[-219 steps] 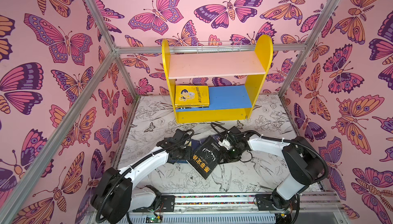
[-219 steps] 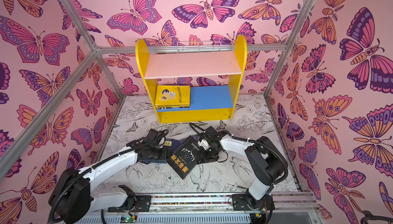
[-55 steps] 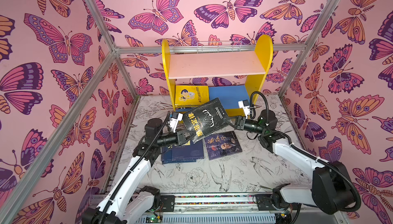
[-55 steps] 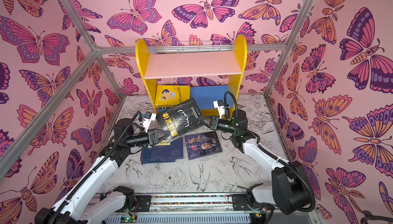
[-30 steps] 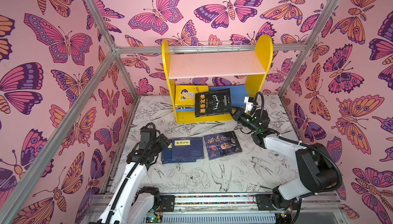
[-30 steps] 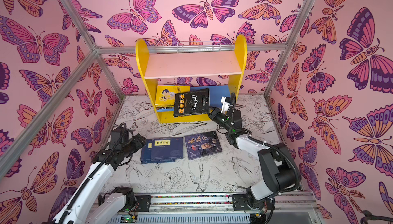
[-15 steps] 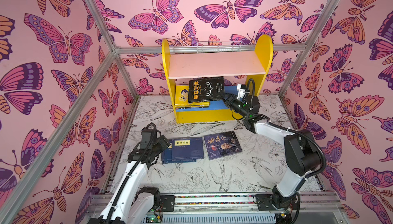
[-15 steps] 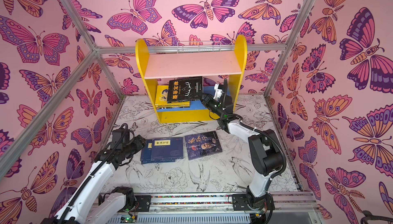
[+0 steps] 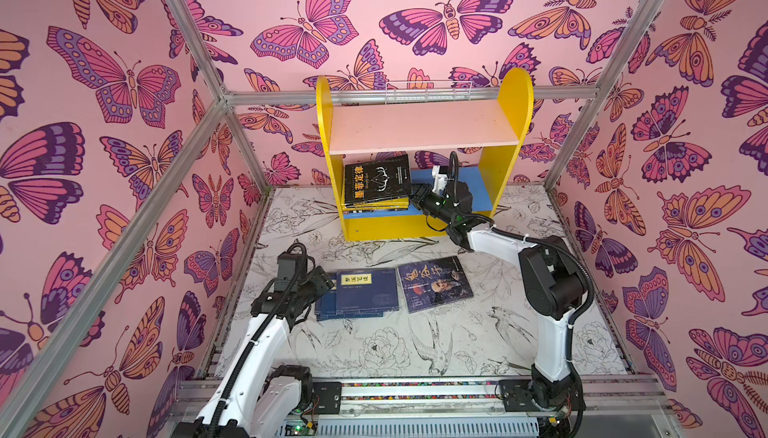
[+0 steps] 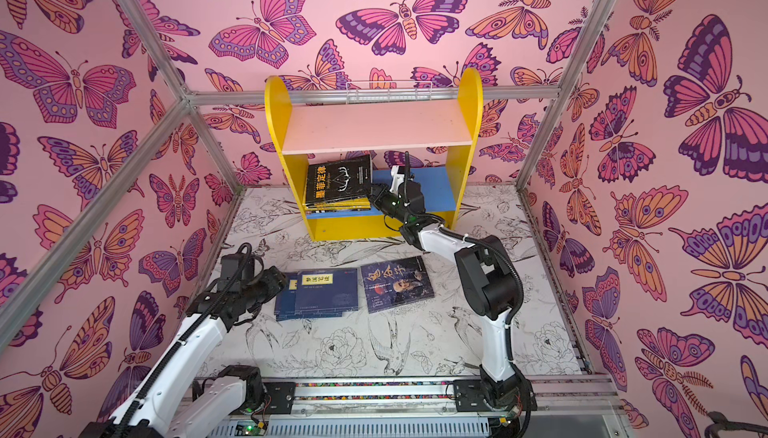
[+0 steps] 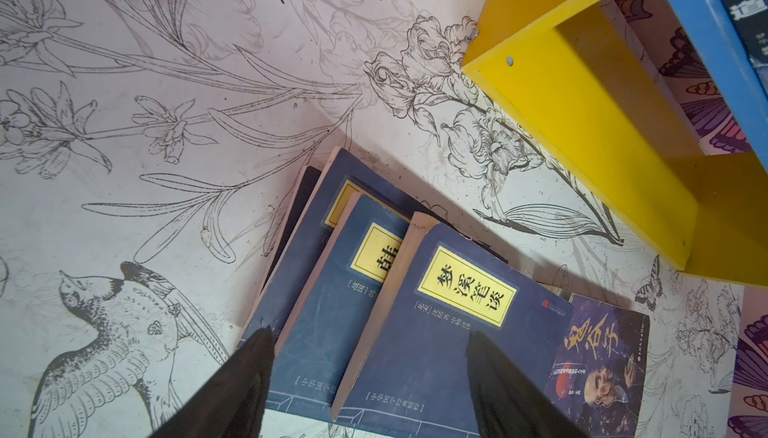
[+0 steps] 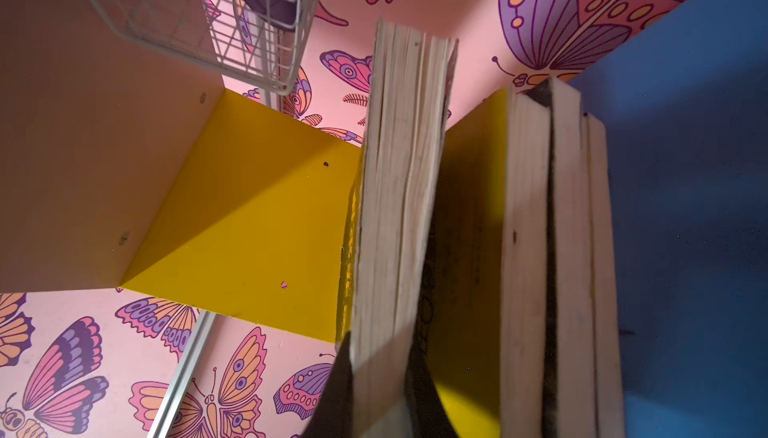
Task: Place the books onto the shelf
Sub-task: 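Carry the black book onto the blue shelf with the right gripper while left withdraws, then push the black book upright against the shelf books with the right gripper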
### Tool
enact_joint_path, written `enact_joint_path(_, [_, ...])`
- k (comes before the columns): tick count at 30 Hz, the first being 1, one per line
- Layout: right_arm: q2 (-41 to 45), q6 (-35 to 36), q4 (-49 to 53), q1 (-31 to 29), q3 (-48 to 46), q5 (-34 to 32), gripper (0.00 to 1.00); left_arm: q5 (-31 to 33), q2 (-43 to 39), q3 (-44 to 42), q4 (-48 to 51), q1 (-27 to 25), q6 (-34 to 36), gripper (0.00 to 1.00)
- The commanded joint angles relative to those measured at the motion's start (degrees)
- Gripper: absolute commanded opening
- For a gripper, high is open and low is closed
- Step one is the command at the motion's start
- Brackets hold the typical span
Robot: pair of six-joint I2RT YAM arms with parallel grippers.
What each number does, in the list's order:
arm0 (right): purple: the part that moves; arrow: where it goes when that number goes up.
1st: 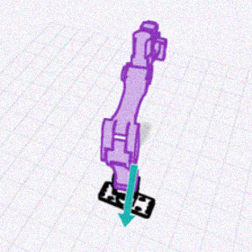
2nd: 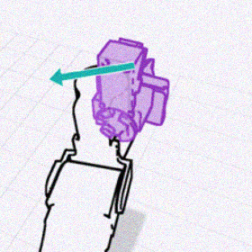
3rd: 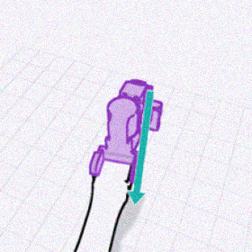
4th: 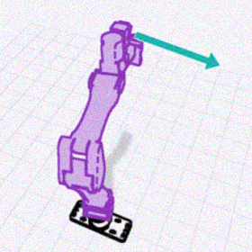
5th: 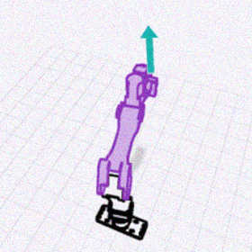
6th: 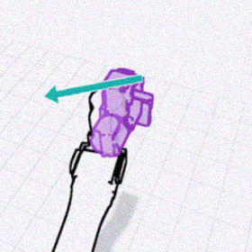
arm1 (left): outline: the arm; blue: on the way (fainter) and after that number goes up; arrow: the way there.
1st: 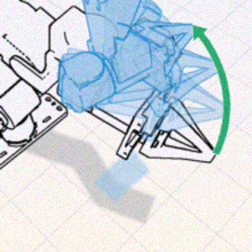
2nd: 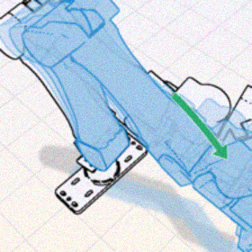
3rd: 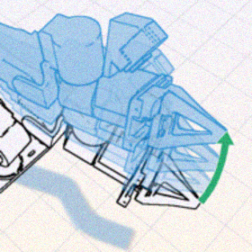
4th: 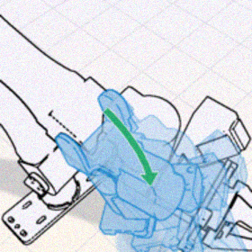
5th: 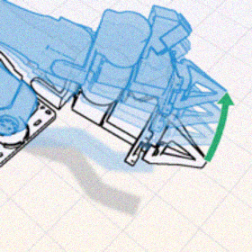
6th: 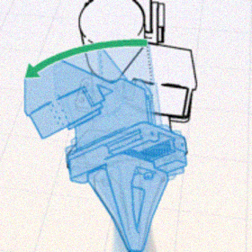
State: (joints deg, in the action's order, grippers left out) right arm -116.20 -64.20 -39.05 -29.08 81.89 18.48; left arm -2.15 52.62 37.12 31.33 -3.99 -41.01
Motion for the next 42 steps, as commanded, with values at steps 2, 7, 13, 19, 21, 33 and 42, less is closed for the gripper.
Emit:
enact_joint_path(2, [-1.25,-0.47,-2.55,-0.88,4.39,-3.26,0.00,-0.40,0.27,-1.09,-0.26,0.49,0.11,0.75])
enact_joint_path(7, [-2.10,-0.77,-1.78,-0.98,5.61,-3.63,0.00,-0.40,0.40,-1.35,-0.30,0.54,0.15,0.75])
enact_joint_path(13, [-2.51,0.50,3.68,-1.29,7.68,-0.80,0.00,-0.57,0.48,-1.44,-0.22,0.63,0.06,0.75])
enact_joint_path(19, [-3.15,0.83,11.04,-1.50,10.43,3.78,0.00,-0.92,0.66,-1.53,-0.31,0.62,-0.08,0.75])
enact_joint_path(21, [-3.02,1.97,13.50,-1.59,11.04,4.42,0.00,-0.92,0.63,-1.62,-0.37,0.65,-0.04,0.75])
enact_joint_path(33, [-2.45,14.28,34.68,-2.12,20.69,-0.18,0.55,-1.76,0.58,-0.76,-0.31,0.65,-0.30,0.75])
enact_joint_path(42, [-0.72,23.34,42.59,-2.12,25.15,-6.75,0.74,-2.37,0.57,-0.39,-0.33,0.65,-0.21,0.76])
